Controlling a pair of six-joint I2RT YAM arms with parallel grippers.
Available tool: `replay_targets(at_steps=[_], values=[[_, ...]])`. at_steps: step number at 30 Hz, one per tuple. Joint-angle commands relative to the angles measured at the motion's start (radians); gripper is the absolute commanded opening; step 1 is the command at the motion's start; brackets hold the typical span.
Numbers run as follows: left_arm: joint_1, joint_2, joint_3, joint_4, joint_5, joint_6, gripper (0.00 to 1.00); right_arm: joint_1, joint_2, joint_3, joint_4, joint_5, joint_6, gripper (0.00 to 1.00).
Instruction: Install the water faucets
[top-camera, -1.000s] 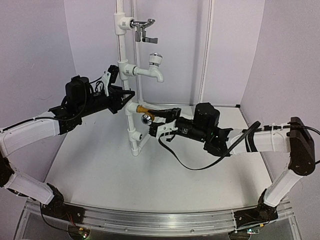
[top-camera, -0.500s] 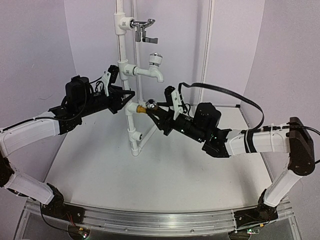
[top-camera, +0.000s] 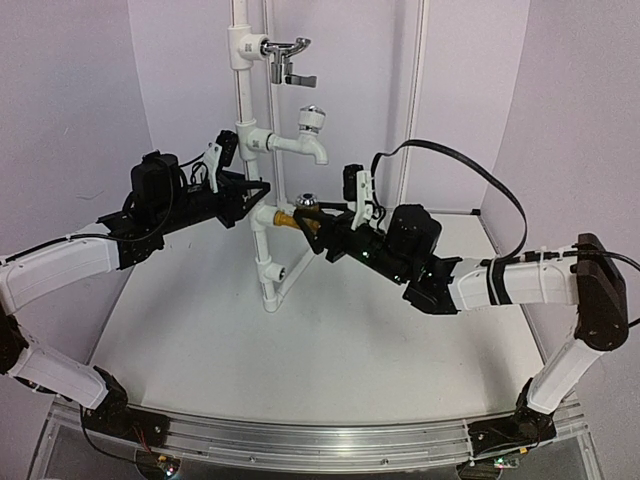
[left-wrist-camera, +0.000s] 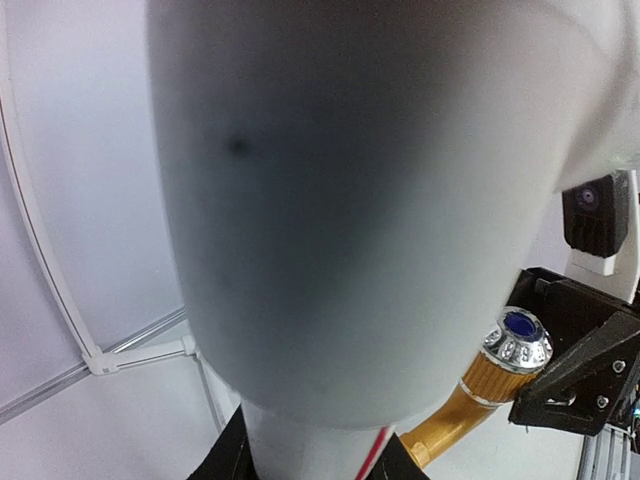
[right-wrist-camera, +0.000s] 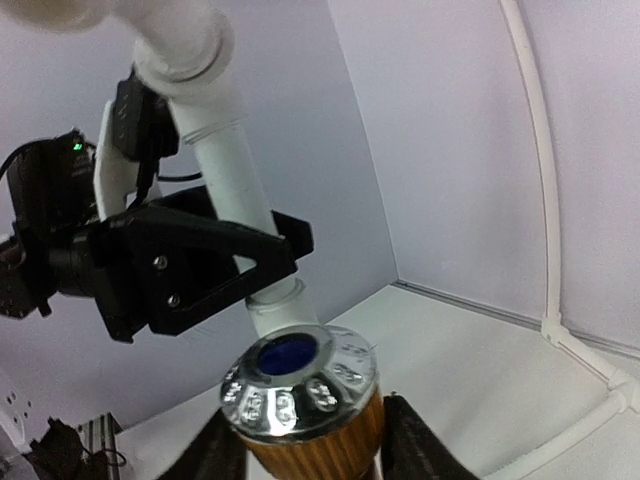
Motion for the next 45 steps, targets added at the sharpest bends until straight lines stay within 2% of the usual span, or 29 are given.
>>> replay_targets(at_steps=[1,3,4,5,8,10,13,16,18,21,23,25,29,33,37,41,45], values=[[-0.027,0.007,-0.039,-0.201,0.084,-0.151,0.00,-0.027,-0.021,0.010,-0.064,0.149,0.058,0.81],[-0.027,0.003,-0.040,-0.201,0.077,-0.148,0.00,-0.027,-0.074,-0.011,-0.099,0.160,0.016,0.96],[-0.027,0.003,-0.038,-0.201,0.075,-0.146,0.00,-0.027,-0.100,-0.015,-0.140,0.160,-0.029,0.98],[-0.027,0.002,-0.038,-0.201,0.072,-0.145,0.01,-0.027,-0.123,-0.010,-0.214,0.170,-0.064,0.98],[-0.026,-0.004,-0.033,-0.201,0.067,-0.140,0.09,-0.028,-0.231,0.011,-0.460,0.345,-0.139,0.98],[-0.026,-0.006,-0.032,-0.201,0.061,-0.138,0.16,-0.027,-0.318,-0.027,-0.538,0.404,-0.196,0.98],[-0.024,-0.006,-0.028,-0.201,0.063,-0.138,0.26,-0.027,-0.481,-0.144,-0.561,0.388,-0.252,0.98],[-0.023,-0.010,-0.023,-0.229,0.061,-0.138,0.35,-0.028,-0.623,-0.215,-0.604,0.455,-0.225,0.98],[-0.023,-0.017,-0.025,-0.229,0.054,-0.138,0.44,-0.027,-0.670,-0.228,-0.666,0.580,-0.195,0.98],[-0.023,-0.036,-0.025,-0.239,0.030,-0.144,0.59,-0.027,-0.660,-0.159,-0.880,0.755,-0.105,0.98],[-0.023,-0.062,-0.014,-0.263,0.010,-0.149,0.70,-0.028,-0.634,-0.095,-1.043,0.799,-0.050,0.98],[-0.023,-0.096,0.000,-0.293,-0.007,-0.151,0.79,-0.027,-0.621,-0.033,-1.125,0.802,-0.010,0.98],[-0.023,-0.182,0.003,-0.344,-0.052,-0.169,0.88,-0.027,-0.628,0.006,-1.168,0.781,-0.008,0.98],[-0.023,-0.296,-0.006,-0.408,-0.121,-0.200,0.92,-0.027,-0.649,0.029,-1.175,0.777,-0.020,0.98],[-0.023,-0.388,0.016,-0.524,-0.263,-0.229,0.94,-0.027,-0.680,0.039,-1.179,0.789,-0.032,0.98],[-0.019,-0.417,0.064,-0.622,-0.424,-0.253,0.96,-0.027,-0.708,0.054,-1.180,0.810,-0.031,0.98],[-0.004,-0.431,0.070,-0.642,-0.513,-0.254,0.98,-0.027,-0.722,0.071,-1.181,0.813,-0.034,0.98]])
